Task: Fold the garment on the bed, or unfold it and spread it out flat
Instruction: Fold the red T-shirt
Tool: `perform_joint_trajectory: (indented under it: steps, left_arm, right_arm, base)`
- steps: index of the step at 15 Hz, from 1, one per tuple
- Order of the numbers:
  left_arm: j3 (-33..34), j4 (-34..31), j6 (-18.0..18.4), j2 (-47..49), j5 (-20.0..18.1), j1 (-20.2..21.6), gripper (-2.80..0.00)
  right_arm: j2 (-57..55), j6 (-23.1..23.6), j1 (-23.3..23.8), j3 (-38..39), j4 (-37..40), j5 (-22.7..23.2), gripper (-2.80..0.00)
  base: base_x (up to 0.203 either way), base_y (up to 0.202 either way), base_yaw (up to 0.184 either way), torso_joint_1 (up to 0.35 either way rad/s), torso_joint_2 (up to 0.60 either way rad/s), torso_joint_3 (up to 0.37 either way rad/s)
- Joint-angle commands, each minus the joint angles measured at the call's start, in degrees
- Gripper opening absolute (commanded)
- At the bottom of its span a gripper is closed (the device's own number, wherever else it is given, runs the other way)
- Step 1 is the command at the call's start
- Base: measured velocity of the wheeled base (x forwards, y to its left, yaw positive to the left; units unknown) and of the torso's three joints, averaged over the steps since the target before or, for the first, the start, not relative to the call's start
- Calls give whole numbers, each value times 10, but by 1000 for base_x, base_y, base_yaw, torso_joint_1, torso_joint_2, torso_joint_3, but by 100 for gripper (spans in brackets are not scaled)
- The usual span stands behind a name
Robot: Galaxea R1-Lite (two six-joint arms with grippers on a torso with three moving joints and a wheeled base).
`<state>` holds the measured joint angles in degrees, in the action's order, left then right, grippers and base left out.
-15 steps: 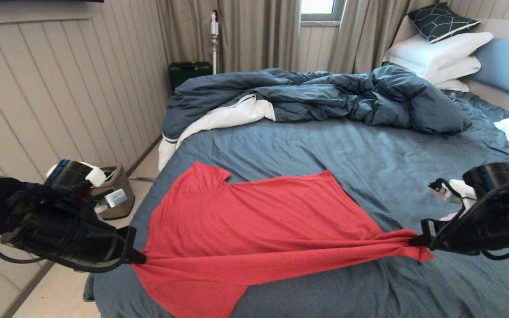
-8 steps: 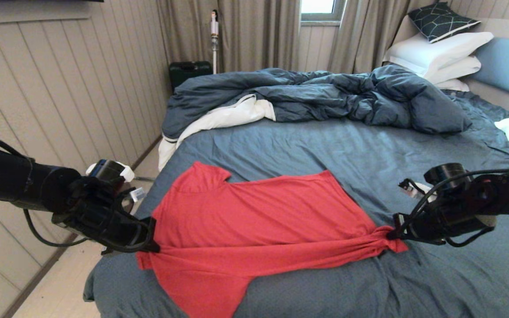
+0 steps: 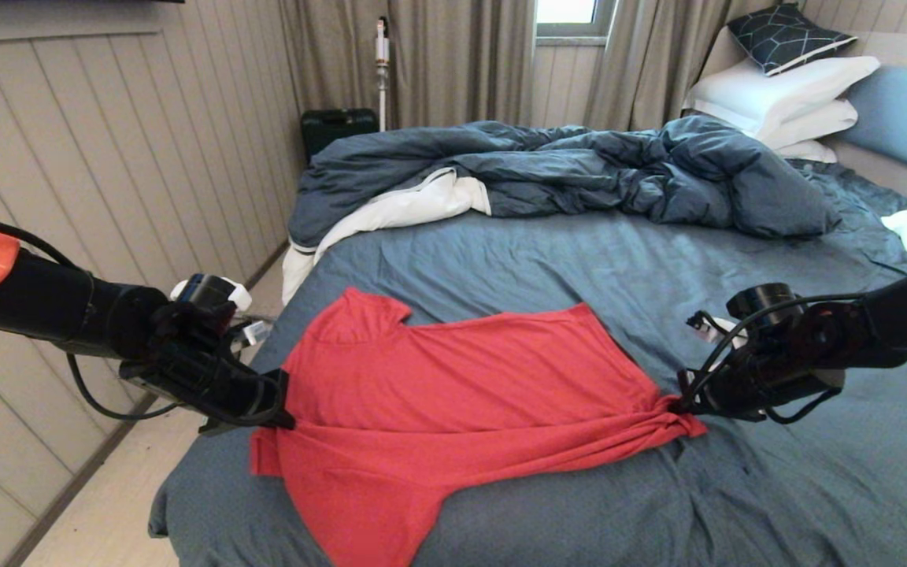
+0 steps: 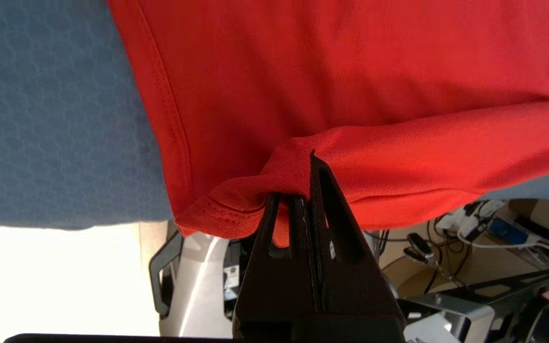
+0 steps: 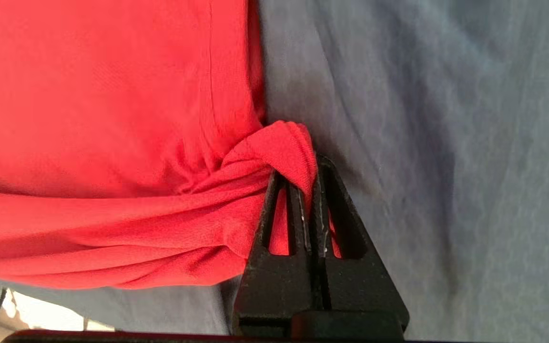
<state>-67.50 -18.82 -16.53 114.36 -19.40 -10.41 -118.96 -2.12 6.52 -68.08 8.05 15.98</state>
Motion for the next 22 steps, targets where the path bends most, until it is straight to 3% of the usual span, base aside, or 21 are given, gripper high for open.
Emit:
perform_joint_trajectory:
  steps: [1,12,17,22]
  left_arm:
    - [-6,-3,-2,-1,-1,1,-280]
    - [0,-26,4,-74,-1,19,-280]
    - [1,-34,4,-94,-1,25,-280]
    - [24,-57,18,-110,-1,25,-280]
  right_arm:
    - [0,0,1,-3,0,1,-280]
    - [153,-9,-14,13,63,3,-280]
    - [167,-10,-11,20,69,3,-280]
    - [208,-7,-8,76,73,3,-280]
  base:
    - [0,0,0,0,0,0]
    - [0,0,0,0,0,0]
    - [0,0,0,0,0,0]
    - [0,0,0,0,0,0]
